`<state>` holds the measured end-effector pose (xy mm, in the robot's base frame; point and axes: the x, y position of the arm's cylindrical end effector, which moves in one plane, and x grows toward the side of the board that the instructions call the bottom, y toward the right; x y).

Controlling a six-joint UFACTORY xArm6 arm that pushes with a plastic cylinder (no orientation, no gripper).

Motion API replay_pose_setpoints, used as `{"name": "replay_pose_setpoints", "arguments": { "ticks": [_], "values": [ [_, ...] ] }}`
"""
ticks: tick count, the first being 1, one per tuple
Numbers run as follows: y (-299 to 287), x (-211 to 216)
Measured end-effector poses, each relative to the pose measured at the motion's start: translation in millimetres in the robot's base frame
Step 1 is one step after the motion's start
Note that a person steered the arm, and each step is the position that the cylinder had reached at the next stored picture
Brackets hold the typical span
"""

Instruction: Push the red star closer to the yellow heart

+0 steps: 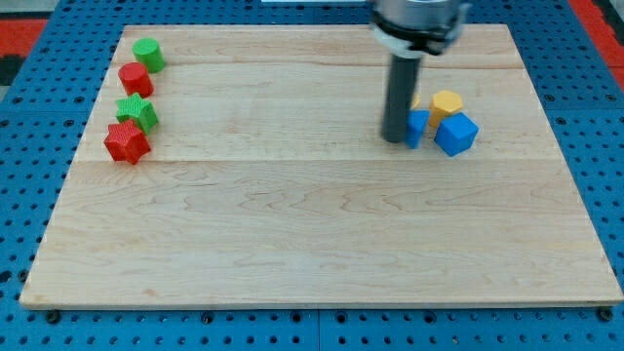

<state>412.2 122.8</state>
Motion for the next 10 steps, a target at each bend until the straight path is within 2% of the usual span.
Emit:
{"name": "replay_pose_setpoints", "arguments": {
  "ticks": [1, 2, 3, 4, 5, 6, 10],
  "values": [
    [-8.0, 25.2],
    [-53.4, 46.7],
    [-147.9, 38.1],
    [-259.9, 51.2],
    [-396.7, 55.8],
    [-427.1, 50.9],
    [-424.7, 14.1]
  ]
}}
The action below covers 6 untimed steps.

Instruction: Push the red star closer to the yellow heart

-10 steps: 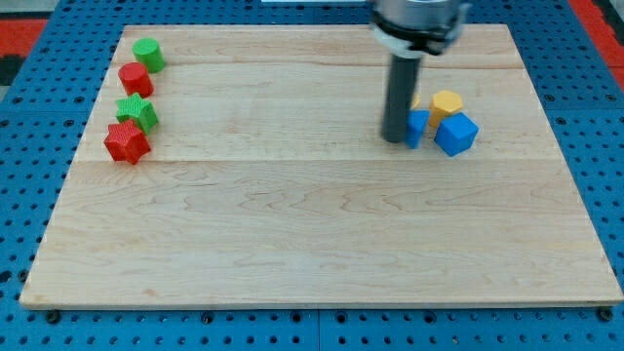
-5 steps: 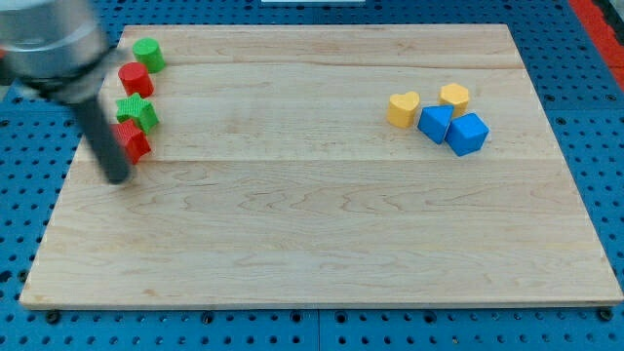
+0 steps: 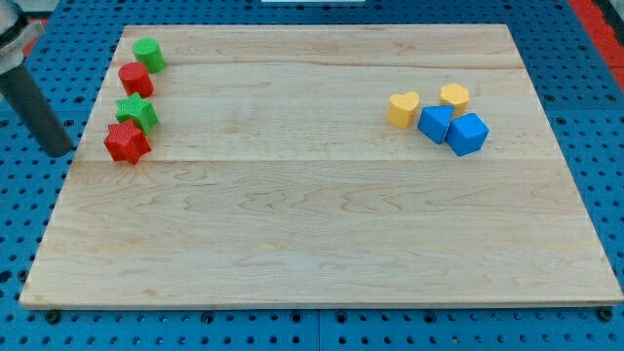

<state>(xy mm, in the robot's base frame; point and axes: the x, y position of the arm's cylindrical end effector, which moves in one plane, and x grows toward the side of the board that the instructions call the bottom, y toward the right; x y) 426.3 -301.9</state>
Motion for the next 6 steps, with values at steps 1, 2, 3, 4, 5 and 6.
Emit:
{"name": "replay_pose_setpoints", "arguments": {
  "ticks": [1, 2, 3, 4, 5, 6],
  "values": [
    [78.2, -0.5],
    [161.1, -0.1],
    [208.6, -0.1],
    [213.5, -1.3],
    [188.0, -8.0],
    [178.3, -24.4]
  ]
}}
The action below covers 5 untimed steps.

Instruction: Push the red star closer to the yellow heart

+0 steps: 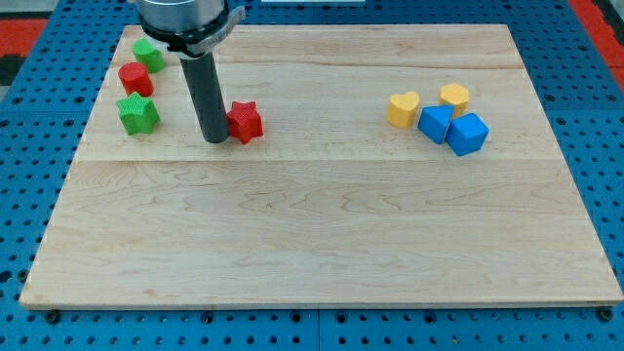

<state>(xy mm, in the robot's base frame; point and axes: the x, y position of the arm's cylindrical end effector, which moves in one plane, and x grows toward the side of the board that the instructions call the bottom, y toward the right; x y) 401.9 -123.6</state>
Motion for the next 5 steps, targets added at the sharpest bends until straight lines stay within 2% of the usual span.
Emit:
{"name": "replay_pose_setpoints", "arguments": {
  "ticks": [1, 2, 4, 5],
  "values": [
    [15.0, -16.2],
    [89.9, -25.7],
    [114.5, -64.6],
    [185.1, -65.5]
  ]
}}
